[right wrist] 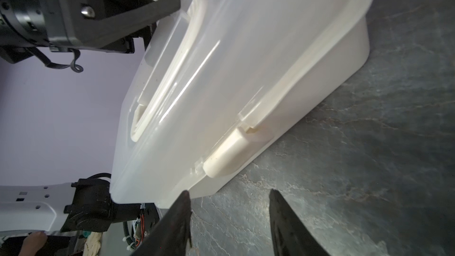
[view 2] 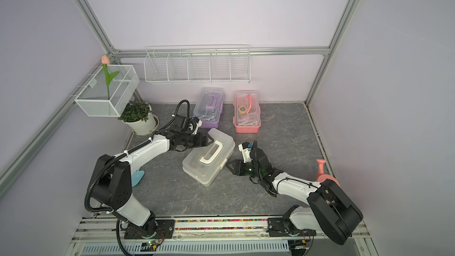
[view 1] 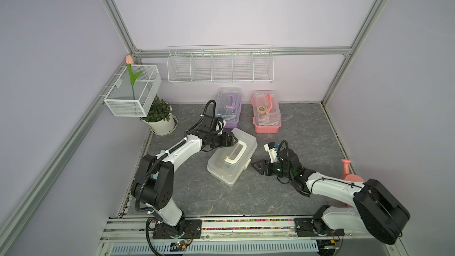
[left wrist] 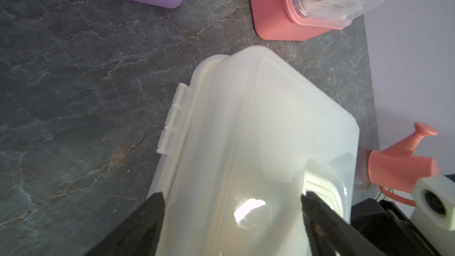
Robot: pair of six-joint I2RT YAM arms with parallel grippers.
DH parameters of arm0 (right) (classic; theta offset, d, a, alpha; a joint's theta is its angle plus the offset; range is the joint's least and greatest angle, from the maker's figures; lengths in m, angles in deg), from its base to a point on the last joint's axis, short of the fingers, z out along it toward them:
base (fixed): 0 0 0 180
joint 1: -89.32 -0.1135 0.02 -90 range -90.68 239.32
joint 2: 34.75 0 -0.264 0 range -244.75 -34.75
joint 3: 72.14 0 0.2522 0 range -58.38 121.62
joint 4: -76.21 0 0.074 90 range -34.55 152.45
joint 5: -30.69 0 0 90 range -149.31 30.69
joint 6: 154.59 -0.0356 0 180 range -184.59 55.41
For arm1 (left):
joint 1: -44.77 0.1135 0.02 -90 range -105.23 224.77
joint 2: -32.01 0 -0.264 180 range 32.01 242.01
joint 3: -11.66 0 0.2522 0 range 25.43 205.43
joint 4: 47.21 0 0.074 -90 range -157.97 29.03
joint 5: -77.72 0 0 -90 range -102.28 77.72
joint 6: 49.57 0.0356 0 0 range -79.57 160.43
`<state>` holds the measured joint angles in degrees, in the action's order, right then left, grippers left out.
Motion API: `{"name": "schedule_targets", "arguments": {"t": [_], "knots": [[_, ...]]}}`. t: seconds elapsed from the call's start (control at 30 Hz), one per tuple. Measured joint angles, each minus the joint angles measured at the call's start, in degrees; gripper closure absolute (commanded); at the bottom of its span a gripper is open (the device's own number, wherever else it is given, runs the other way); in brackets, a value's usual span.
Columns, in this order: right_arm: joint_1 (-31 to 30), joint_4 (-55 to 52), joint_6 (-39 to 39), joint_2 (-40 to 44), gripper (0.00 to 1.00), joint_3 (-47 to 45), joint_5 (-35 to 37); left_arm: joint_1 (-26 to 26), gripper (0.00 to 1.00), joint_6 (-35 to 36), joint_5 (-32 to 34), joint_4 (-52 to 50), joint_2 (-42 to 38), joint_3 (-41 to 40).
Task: Close toolboxes
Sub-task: Fasten the toolbox latch on the toolbox.
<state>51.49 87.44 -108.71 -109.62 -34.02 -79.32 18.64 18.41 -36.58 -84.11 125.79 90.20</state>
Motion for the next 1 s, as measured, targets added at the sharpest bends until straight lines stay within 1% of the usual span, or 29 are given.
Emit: {"name": "schedule_targets", "arguments": {"t": [0.17, 0.3, 0.57, 0.67, 0.8, 1.0], "knots": [[-0.07, 6.08, -5.70, -5.11, 0.50, -1.55, -1.11, 0.26, 0.13, -0.02, -0.22, -0.37, -1.31, -1.36], [-0.26, 10.25, -8.41, -8.98, 0.50, -1.51, -1.81, 0.33, 0.14, -0.02, -0.31, -0.24, -1.33, -1.44], [-0.31, 12.35, -9.01, -10.25, 0.51, 0.50, -1.42, 0.52, 0.14, 0.00, -0.72, 0.72, -1.44, -2.05], [-0.31, 13.33, -9.05, -12.35, 0.55, 1.57, -1.31, 0.57, 0.15, 0.00, -0.83, 0.79, -1.44, -2.08], [-0.31, 18.05, -10.75, -15.15, 0.60, 1.84, -2.03, 0.63, 0.15, -0.02, -1.05, 1.09, -1.44, -2.27], [-0.50, 19.56, -12.76, -15.80, 0.61, 1.84, -2.10, 0.85, 0.15, -0.04, -0.94, 2.03, -1.31, -2.45]]}}
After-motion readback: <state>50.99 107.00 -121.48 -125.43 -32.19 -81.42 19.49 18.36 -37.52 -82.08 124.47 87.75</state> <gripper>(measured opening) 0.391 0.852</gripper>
